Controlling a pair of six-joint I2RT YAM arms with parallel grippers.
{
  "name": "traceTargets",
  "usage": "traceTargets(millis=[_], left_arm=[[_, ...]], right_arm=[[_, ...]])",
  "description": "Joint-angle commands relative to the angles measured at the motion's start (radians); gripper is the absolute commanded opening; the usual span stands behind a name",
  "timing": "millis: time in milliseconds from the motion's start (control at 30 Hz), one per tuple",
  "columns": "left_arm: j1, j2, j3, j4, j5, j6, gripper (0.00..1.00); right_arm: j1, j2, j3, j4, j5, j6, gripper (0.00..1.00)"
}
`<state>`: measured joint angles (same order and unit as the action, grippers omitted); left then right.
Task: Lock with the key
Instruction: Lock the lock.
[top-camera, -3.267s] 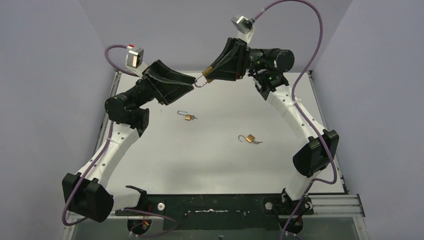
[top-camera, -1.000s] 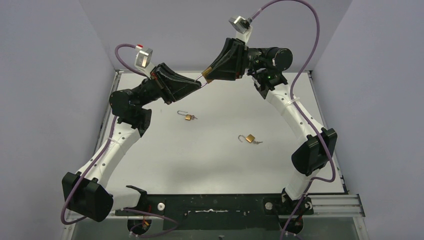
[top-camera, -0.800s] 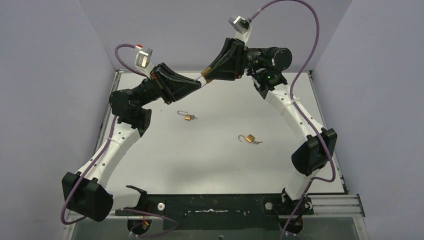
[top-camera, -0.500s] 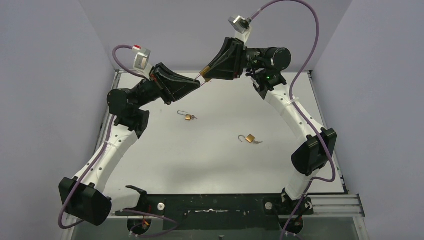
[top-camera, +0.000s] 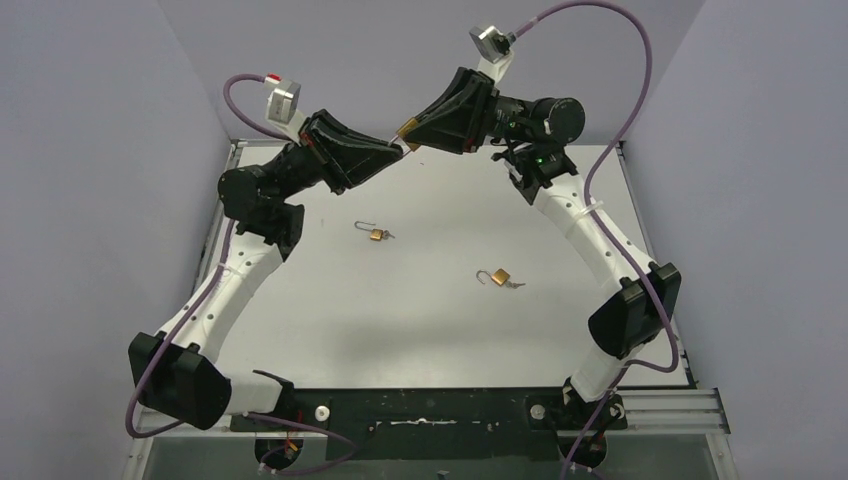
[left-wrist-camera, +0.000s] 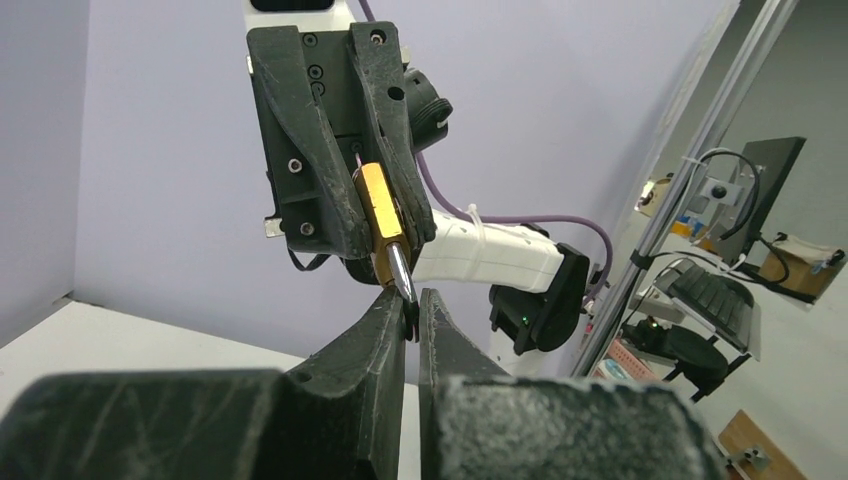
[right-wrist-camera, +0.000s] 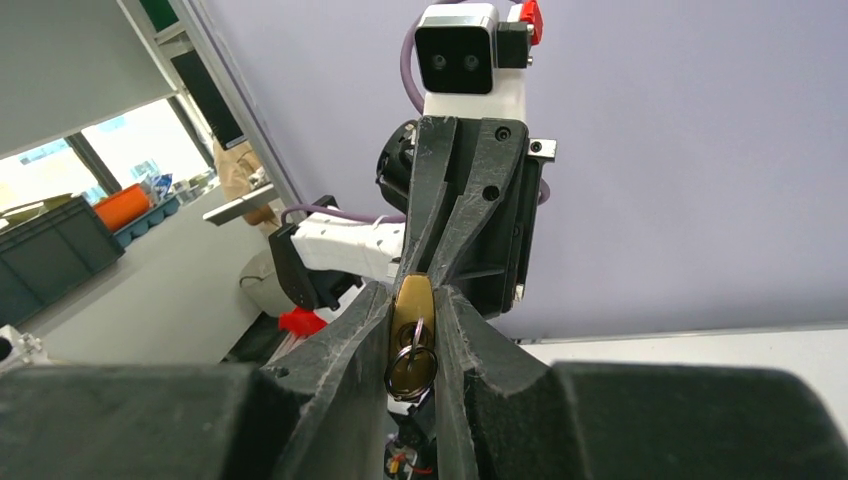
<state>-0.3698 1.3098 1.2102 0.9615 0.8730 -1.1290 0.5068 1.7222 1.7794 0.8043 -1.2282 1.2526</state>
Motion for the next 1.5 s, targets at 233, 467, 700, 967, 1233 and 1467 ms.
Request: traceTargets(millis=[233, 467, 700, 967, 1233, 1467], left_arm=[[-0.061, 0.047, 0.137, 0.059, -0.106, -0.055, 0.00], [-0.077, 0.079, 0.169, 0.097, -0.105, -0.086, 0.00], [-0.084, 0.092, 0.174, 0.131, -0.096, -0.114, 0.00], [-0.058, 0.029, 0.107, 0.054, -0.066, -0.052, 0.00], [-0.053, -0.137, 0.034, -0.517, -0.098, 0.349, 0.00], [-0.052, -0.155, 0.031, -0.636, -0.185, 0.408, 0.00]], right_arm=[[0.147, 0.000, -0.088, -0.106, -0.053, -0.129, 0.00], [0.206, 0.018, -0.122, -0.106, -0.029, -0.146, 0.00], [0.242, 0.037, -0.161, -0.041, -0.009, -0.114, 0.00], [0.176, 0.015, -0.118, -0.103, -0.013, -0.142, 0.00], [0.070, -0.101, -0.132, -0.533, 0.118, -0.492, 0.00], [0.097, -0.131, -0.170, -0.626, 0.187, -0.577, 0.00]])
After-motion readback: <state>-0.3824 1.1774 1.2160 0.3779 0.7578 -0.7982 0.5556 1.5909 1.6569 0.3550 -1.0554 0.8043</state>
